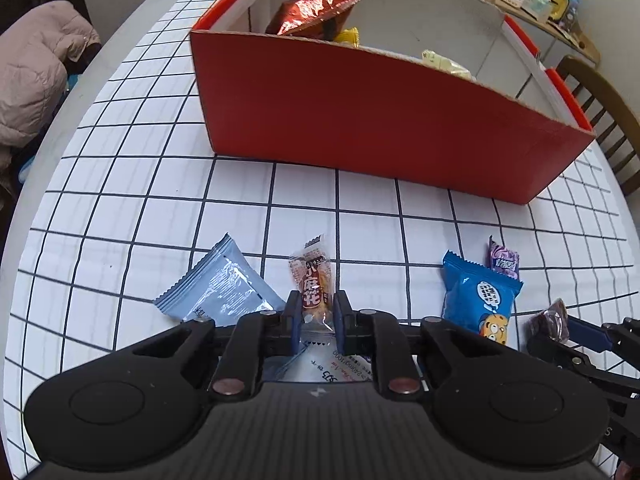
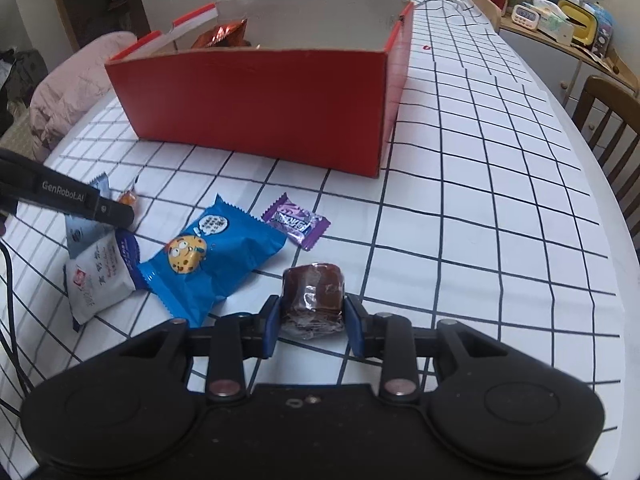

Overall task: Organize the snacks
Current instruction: 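Carry the peanut candy and brown cake into the box with both tools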

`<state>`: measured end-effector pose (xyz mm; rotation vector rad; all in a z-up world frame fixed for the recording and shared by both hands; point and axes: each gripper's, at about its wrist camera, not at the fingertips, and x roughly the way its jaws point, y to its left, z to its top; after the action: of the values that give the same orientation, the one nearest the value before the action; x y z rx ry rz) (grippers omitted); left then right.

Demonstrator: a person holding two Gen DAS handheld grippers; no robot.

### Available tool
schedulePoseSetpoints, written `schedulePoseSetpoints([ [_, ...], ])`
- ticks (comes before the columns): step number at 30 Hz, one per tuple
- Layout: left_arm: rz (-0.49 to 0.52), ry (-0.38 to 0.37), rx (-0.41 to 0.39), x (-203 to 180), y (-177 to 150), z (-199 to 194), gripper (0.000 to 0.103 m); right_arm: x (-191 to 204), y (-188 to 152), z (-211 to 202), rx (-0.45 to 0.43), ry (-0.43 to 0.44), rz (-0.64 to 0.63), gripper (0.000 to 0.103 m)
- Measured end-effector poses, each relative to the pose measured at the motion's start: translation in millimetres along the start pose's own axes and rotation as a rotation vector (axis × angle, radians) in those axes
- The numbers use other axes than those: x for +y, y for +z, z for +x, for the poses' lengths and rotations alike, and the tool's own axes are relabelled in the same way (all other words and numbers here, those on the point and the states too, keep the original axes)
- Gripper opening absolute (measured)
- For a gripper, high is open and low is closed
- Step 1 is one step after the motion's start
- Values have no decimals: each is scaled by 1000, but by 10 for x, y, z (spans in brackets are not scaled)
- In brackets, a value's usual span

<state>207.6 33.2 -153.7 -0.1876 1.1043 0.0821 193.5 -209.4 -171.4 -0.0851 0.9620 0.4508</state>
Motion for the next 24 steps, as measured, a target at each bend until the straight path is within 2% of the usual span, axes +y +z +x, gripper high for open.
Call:
schedulePoseSetpoints([
  [11, -28, -70, -48, 1, -7, -423, 16, -30, 102, -385, -48, 62, 48, 32],
  [24, 11, -95, -133, -168, 185, -935, 16, 86, 539, -816, -162, 107, 26, 32],
])
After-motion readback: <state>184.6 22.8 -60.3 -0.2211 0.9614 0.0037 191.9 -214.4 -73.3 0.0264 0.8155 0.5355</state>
